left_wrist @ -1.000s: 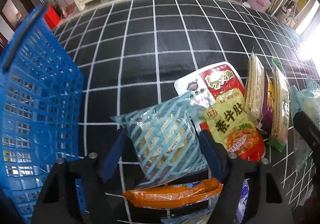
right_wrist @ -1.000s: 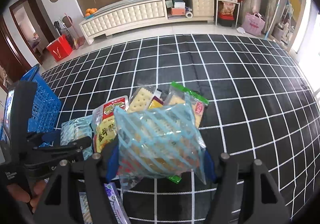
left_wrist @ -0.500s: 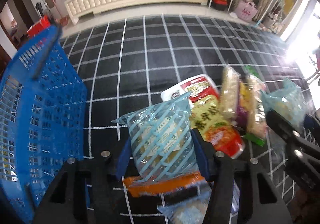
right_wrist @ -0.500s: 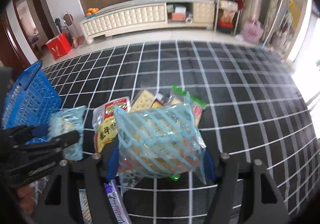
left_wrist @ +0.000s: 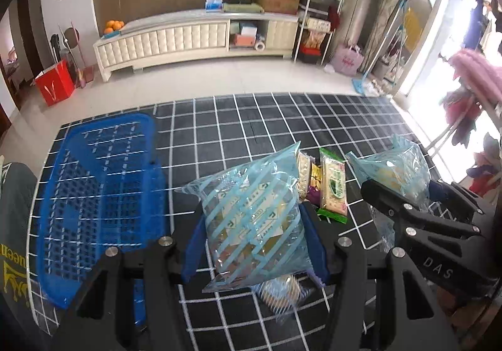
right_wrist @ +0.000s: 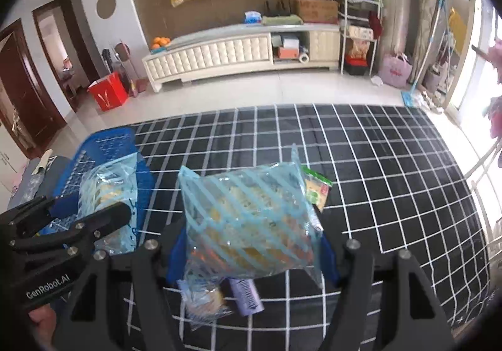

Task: Organize snacks
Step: 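Carry both bags over the blue basket and open both tools to drop them, then move both tools back from the basket to the snack pile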

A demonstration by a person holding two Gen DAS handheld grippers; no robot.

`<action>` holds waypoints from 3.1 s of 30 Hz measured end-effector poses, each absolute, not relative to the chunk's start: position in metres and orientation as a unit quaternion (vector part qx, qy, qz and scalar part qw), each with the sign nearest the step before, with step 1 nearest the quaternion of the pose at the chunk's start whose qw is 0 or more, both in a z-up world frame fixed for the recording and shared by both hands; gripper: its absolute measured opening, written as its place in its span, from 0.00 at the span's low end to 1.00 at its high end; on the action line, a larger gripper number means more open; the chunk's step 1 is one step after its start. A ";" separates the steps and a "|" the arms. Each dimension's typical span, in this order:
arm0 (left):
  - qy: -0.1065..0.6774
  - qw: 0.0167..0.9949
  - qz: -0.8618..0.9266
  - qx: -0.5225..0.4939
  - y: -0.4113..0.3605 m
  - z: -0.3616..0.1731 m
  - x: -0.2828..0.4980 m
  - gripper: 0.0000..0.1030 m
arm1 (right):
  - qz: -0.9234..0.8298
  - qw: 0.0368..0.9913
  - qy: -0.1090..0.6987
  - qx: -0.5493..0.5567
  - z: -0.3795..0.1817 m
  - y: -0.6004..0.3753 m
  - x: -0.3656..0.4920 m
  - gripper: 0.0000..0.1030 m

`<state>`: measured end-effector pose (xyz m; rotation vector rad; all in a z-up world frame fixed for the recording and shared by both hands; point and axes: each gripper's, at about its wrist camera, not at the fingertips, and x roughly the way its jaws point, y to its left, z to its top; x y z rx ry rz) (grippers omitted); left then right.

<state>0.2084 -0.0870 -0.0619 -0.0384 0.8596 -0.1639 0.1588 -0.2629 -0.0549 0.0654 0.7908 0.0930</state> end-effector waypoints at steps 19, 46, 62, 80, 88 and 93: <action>0.365 0.930 -0.012 -0.040 0.066 -0.007 0.120 0.52 | 0.131 0.928 0.348 -0.027 -0.011 -0.151 0.123 0.70; 0.429 0.902 -0.017 -0.053 0.130 -0.032 0.226 0.53 | 0.174 0.886 0.429 -0.030 -0.040 -0.082 0.236 0.70; 0.461 0.886 -0.027 -0.039 0.136 -0.048 0.292 0.60 | 0.192 0.857 0.478 -0.009 -0.041 -0.067 0.292 0.74; 0.445 0.895 -0.018 -0.019 0.129 -0.029 0.263 0.67 | 0.166 0.876 0.452 -0.040 -0.018 -0.076 0.273 0.93; 0.421 0.906 -0.024 -0.022 0.112 -0.002 0.234 0.67 | 0.159 0.888 0.429 -0.035 0.011 -0.100 0.241 0.93; 0.411 0.911 -0.030 -0.010 0.092 0.012 0.220 0.67 | 0.151 0.897 0.414 -0.038 0.025 -0.114 0.219 0.93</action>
